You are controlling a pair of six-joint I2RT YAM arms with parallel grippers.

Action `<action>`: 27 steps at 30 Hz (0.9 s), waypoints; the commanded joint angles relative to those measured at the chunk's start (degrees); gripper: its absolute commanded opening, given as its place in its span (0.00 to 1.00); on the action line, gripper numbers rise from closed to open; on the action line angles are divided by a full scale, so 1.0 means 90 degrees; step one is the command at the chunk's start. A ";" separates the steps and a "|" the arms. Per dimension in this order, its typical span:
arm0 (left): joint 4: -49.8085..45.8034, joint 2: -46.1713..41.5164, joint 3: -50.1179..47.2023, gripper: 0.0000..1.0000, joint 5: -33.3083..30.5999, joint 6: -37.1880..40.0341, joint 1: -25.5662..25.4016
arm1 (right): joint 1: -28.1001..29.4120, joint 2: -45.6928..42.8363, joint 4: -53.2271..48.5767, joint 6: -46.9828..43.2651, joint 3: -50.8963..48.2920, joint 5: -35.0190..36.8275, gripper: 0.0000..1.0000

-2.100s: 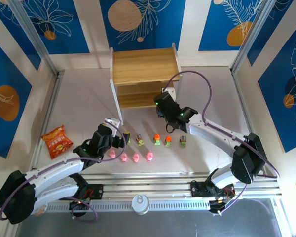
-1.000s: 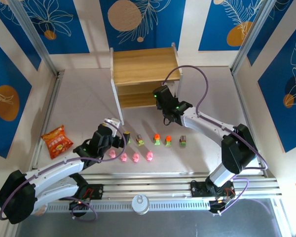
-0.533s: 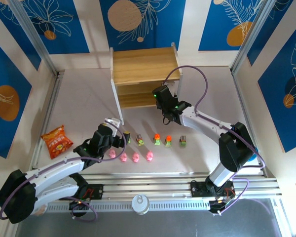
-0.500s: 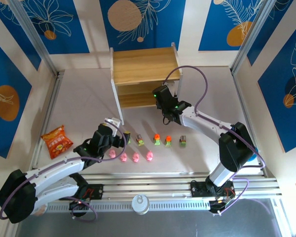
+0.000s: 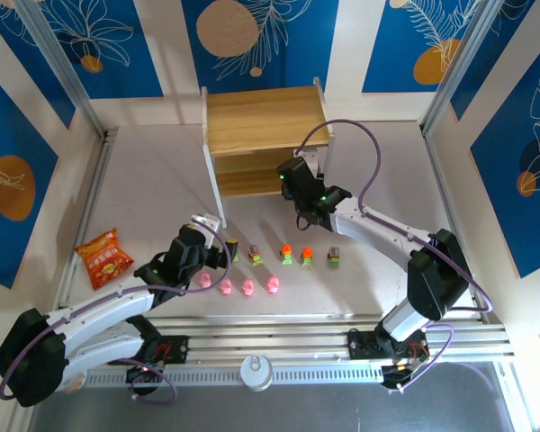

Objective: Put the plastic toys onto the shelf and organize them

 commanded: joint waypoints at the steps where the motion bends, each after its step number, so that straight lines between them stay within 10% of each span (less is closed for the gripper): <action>1: 0.0107 -0.0009 0.0187 0.97 -0.0048 0.0072 0.0029 | 0.0061 -0.0255 -0.0136 0.0168 0.0038 0.0247 0.58; 27: -0.0791 -0.0187 0.0200 0.92 -0.0415 -0.0574 -0.0305 | 0.2707 -0.1833 -0.2451 0.3287 -0.1617 0.0885 0.55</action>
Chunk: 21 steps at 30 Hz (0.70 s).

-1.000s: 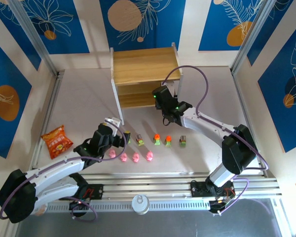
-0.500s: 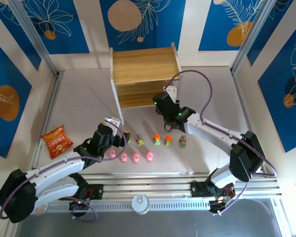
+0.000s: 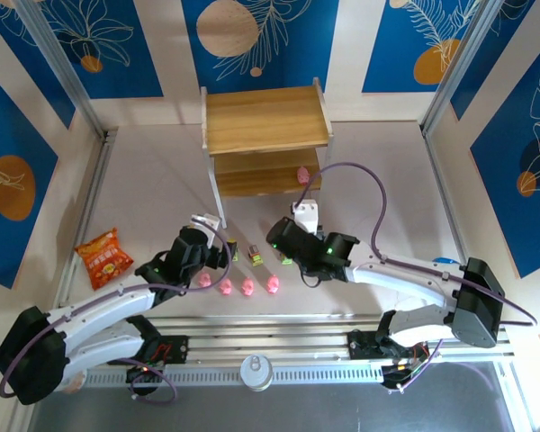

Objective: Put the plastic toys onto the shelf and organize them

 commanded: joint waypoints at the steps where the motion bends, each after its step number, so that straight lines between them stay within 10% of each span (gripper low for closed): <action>1: -0.0579 -0.0366 0.0035 0.93 -0.0389 -0.0420 -0.0310 | 0.0407 -0.0111 -0.0656 0.0975 -0.0175 0.0193 0.55; 21: -0.1307 -0.1604 -0.0521 0.95 -0.1700 -0.1085 -0.1625 | 0.1854 0.1792 -0.0552 0.2598 0.0028 -0.0273 0.55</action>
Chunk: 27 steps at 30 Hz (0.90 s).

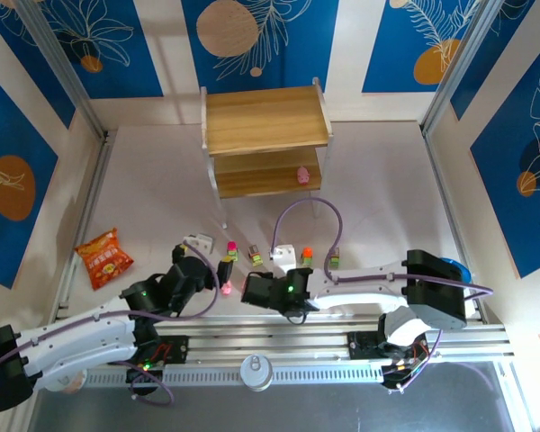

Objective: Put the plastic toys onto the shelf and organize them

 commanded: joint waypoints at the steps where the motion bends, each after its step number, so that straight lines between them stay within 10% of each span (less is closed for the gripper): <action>1: -0.0036 0.0016 -0.0015 0.95 -0.0218 -0.0103 -0.0055 | 0.0097 0.0261 0.0018 0.0466 0.0235 -0.0095 0.55; 27: -0.0055 -0.0039 -0.0019 0.97 -0.0381 -0.0111 -0.0047 | 0.0054 0.1267 0.0423 0.0813 0.0385 -0.0375 0.52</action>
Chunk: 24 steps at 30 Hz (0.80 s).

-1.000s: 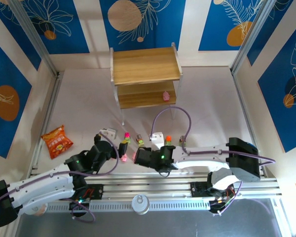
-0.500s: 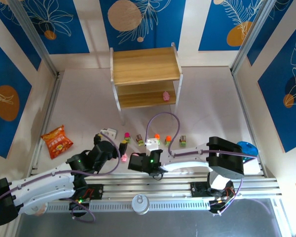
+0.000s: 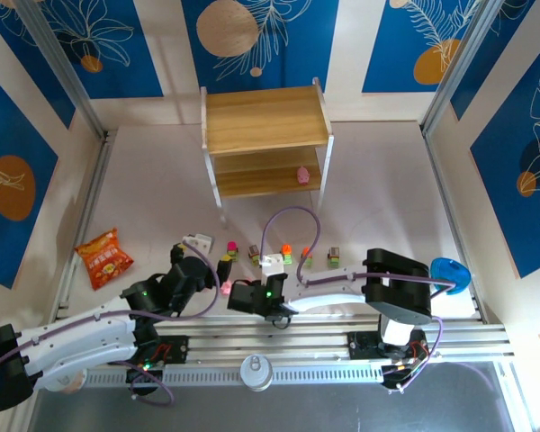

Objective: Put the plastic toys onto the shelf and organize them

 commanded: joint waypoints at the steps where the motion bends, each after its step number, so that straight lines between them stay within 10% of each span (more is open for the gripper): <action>1: -0.0052 -0.0047 -0.0021 0.97 -0.0163 -0.0114 -0.0045 | -0.0042 0.0127 0.0115 0.0182 0.0011 -0.0007 0.51; 24: -0.0009 0.0045 -0.0015 0.98 -0.0146 -0.0099 -0.0044 | -0.0300 0.0324 0.0392 0.0268 -0.0177 -0.0277 0.45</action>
